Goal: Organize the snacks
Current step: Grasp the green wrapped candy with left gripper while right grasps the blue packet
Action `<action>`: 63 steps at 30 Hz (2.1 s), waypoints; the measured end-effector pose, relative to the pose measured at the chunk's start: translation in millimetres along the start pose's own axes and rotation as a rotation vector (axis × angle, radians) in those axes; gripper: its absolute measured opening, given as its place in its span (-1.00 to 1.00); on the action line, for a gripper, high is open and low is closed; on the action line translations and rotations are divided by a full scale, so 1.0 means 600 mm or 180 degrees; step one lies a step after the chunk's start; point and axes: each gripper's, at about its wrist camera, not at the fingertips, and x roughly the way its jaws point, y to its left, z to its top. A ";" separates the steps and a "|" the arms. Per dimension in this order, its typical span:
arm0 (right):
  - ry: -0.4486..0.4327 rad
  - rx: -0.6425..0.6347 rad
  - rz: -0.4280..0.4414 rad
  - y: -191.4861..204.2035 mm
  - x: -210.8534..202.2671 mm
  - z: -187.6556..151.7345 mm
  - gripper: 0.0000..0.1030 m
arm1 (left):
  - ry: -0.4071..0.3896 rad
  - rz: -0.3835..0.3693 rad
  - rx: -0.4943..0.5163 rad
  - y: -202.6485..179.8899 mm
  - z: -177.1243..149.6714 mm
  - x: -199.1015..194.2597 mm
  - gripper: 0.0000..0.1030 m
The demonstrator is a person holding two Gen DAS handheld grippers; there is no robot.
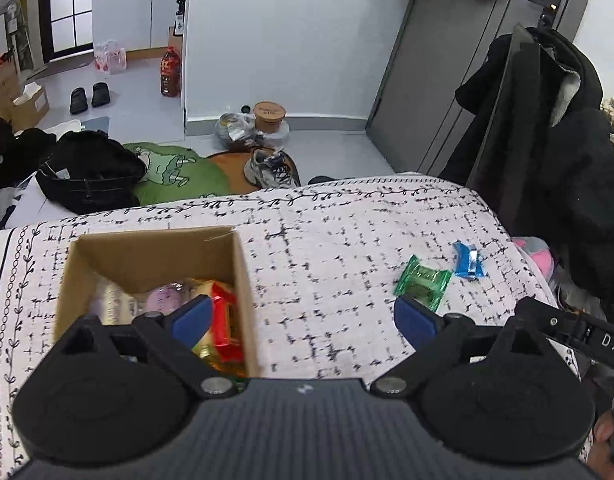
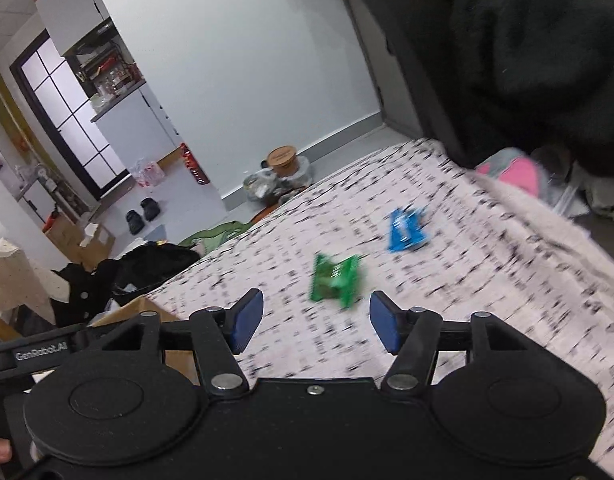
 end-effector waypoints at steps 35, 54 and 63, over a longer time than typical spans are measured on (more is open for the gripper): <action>-0.0087 0.0054 -0.0114 -0.133 0.117 0.053 0.87 | 0.0295 -0.0233 0.0297 -0.154 0.034 0.181 0.87; 0.0138 0.0229 -0.0024 -0.172 0.193 0.049 0.61 | 0.0540 -0.0296 0.0302 -0.180 0.021 0.282 0.74; 0.0150 0.0151 -0.0032 -0.154 0.215 0.048 0.57 | 0.0703 -0.0299 0.0257 -0.171 0.015 0.322 -0.13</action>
